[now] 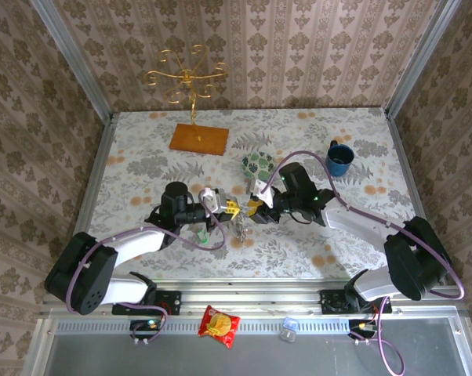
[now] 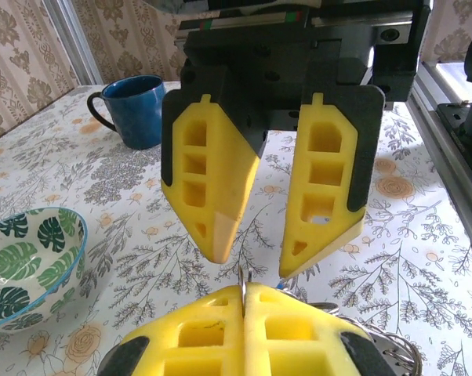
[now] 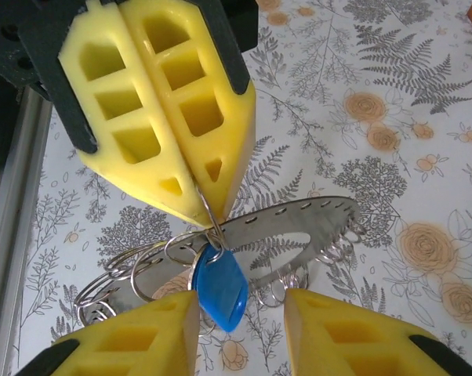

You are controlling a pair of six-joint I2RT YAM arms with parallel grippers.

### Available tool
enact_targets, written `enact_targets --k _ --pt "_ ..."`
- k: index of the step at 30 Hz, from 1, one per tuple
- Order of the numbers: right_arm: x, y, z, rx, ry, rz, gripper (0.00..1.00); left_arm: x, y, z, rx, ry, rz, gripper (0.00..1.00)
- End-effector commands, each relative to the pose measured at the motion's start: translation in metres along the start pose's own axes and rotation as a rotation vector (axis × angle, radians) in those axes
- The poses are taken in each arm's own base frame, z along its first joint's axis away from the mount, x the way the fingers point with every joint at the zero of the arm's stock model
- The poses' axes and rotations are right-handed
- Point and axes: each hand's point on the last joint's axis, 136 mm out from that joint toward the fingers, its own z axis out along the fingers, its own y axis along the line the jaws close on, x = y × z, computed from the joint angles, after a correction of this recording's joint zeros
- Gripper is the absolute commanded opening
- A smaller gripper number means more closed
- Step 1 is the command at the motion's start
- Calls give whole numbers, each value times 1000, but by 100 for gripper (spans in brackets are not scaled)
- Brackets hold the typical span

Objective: Put the keys on the keyring

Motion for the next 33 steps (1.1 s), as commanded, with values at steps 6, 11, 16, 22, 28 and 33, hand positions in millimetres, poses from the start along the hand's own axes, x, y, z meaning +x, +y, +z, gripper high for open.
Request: enact_targets --k 6,11,16,22,28,33 --pt "-26 1 -2 -27 -110 -20 28 -11 -6 0 32 -55 32 0" --pt "-26 0 1 -36 -109 -13 25 -12 -6 0 38 -64 32 0" --pt "-29 0 5 -57 -123 -9 23 -14 -8 0 46 -75 33 0" --pt "-36 2 6 -85 -151 -17 10 -15 -7 0 48 -86 26 0" --pt "-29 4 3 -91 -103 -40 0 -3 0 0 2 -29 12 8" --pt "-25 6 0 -104 -35 -65 0 8 -3 3 10 52 31 14"
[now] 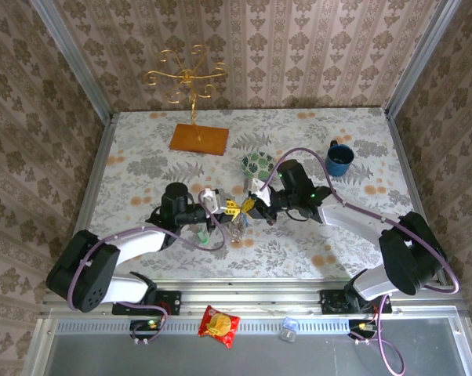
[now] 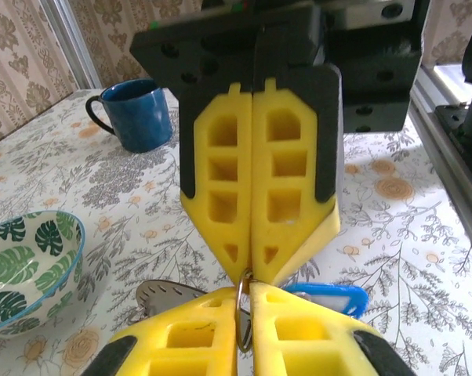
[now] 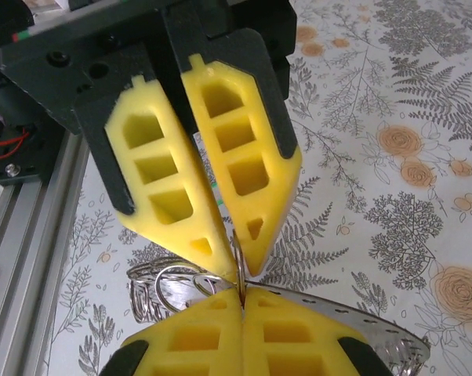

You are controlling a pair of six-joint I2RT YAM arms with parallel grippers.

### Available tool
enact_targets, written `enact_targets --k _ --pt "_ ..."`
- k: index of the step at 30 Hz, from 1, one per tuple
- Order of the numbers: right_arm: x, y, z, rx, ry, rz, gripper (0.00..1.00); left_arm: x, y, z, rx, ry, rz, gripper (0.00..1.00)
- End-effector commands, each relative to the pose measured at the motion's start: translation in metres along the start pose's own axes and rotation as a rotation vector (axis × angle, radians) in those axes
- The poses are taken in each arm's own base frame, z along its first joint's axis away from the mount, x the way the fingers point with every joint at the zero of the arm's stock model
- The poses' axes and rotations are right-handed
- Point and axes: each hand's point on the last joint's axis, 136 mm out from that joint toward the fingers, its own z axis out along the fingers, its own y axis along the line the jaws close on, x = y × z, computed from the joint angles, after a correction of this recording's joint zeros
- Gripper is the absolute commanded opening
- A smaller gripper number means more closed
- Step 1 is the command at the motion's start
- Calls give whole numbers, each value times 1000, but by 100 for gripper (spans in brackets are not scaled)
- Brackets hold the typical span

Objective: Put the keys on the keyring

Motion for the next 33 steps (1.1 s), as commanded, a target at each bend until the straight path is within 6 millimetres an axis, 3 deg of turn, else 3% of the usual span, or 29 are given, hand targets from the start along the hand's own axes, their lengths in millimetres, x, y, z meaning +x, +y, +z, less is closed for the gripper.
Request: enact_targets --k 1,10,13,20,25,28,33 --pt "-10 -1 -4 -12 25 -60 0 6 -3 2 10 62 25 14" --pt "-14 8 0 -50 86 -98 0 7 -6 4 42 109 44 12" --pt "-13 9 4 -58 101 -104 0 8 -7 4 56 124 49 0" --pt "5 1 8 -12 160 -97 0 7 -4 2 35 121 58 0" --pt "14 -3 7 28 178 -89 24 6 -4 3 31 110 49 0" --pt "8 0 0 33 126 -82 32 6 -4 2 28 108 49 0" --pt "12 6 -4 34 106 -52 34 6 -4 2 20 101 52 0"
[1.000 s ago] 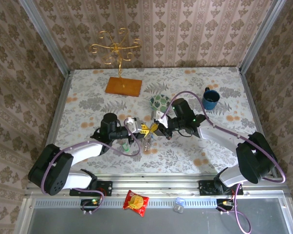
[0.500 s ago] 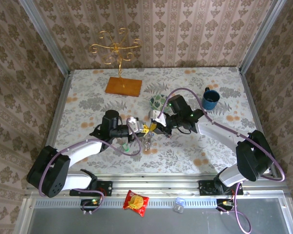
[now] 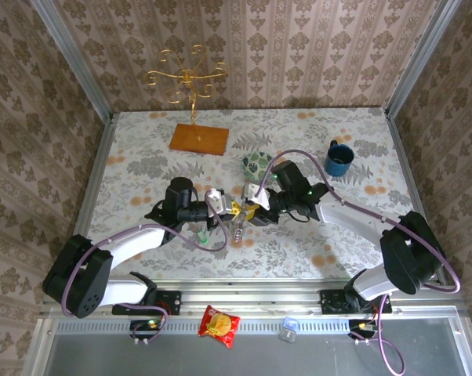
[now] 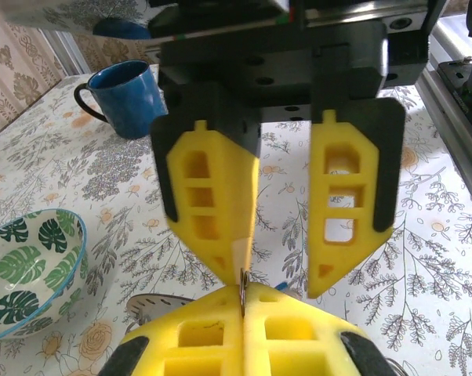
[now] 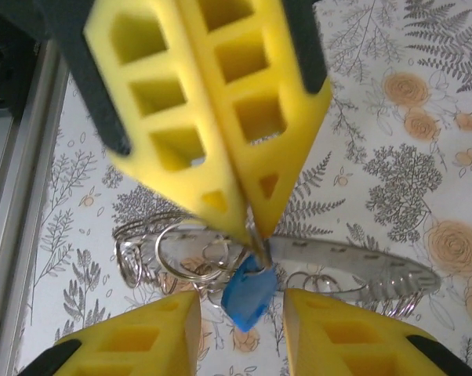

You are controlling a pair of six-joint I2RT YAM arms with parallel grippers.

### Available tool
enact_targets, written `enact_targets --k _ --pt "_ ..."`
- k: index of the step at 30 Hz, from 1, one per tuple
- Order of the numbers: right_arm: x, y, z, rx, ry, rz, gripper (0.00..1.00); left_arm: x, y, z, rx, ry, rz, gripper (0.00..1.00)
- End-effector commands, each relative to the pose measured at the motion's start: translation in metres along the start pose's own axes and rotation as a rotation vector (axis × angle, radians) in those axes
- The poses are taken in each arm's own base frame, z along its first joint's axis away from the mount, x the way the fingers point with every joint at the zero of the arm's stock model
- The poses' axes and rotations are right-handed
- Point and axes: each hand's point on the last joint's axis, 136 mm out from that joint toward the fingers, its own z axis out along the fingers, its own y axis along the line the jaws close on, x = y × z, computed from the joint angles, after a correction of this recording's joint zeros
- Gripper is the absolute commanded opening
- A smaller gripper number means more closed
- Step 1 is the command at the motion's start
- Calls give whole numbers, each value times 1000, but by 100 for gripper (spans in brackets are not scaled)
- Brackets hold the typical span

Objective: Put the keys on the keyring

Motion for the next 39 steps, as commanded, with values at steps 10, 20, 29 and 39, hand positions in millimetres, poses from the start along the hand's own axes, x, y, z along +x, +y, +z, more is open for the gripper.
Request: enact_targets --k 10,20,29,39 --pt "-9 0 2 -7 -54 27 31 4 -2 -1 -15 -7 -23 0" --pt "-5 -5 8 0 -44 50 16 3 0 -3 -30 -27 -36 0" --pt "-3 -5 12 -10 -45 62 0 2 1 -3 -37 -37 -36 0" --pt "0 -4 12 -20 -26 73 0 2 0 -3 -34 -45 -18 0"
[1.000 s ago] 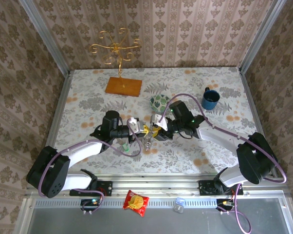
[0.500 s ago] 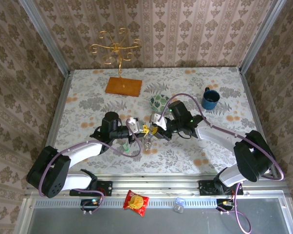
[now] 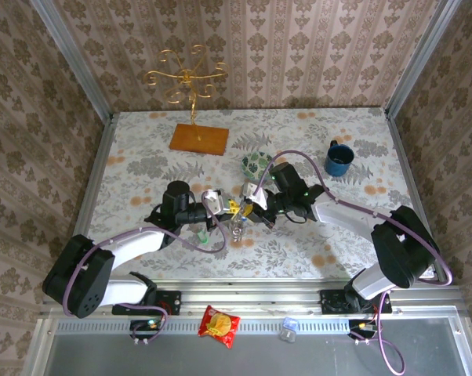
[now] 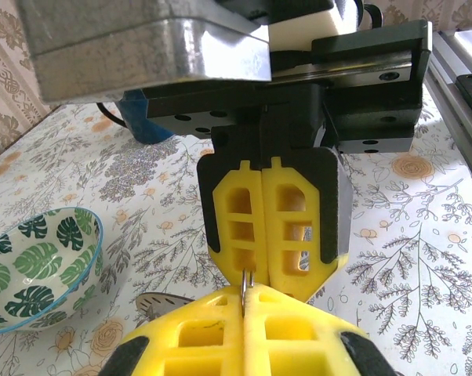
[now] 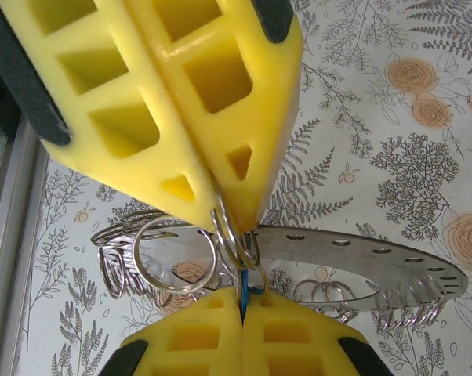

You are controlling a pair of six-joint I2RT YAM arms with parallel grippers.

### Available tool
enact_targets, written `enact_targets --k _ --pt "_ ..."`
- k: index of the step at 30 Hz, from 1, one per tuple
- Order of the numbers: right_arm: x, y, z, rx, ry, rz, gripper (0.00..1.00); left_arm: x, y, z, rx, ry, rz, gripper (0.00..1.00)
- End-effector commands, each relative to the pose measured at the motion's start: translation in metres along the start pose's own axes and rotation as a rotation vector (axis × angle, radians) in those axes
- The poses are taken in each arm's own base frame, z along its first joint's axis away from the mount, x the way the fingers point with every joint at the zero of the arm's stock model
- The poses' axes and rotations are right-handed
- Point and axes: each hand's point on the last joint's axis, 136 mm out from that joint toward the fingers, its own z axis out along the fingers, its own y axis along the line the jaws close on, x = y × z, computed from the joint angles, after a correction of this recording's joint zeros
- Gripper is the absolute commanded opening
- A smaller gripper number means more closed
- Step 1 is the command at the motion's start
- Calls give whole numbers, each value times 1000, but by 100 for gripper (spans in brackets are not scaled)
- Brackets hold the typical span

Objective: Put the keys on the keyring

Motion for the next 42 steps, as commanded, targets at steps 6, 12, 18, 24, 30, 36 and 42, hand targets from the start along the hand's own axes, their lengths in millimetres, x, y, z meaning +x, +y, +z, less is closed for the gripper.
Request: enact_targets --k 6,12,18,24,30,36,42 --pt "-13 -1 -20 26 -98 7 25 3 -5 0 14 -9 -9 0" --pt "-17 2 -26 18 -178 22 28 -3 -5 -1 21 -47 -19 0" --pt "-33 -1 -29 26 -248 7 28 -5 -6 -1 32 -64 -33 0" --pt "-36 -4 -23 6 -254 15 26 -7 -7 -1 36 -76 -39 0" --pt "-38 -3 -21 -12 -265 17 24 -6 -6 -2 35 -77 -43 0" --pt "-37 0 -20 -28 -266 16 24 -7 -5 -2 29 -81 -43 0" --pt "-35 2 -17 -41 -256 17 25 -8 -2 -2 17 -87 -44 0"
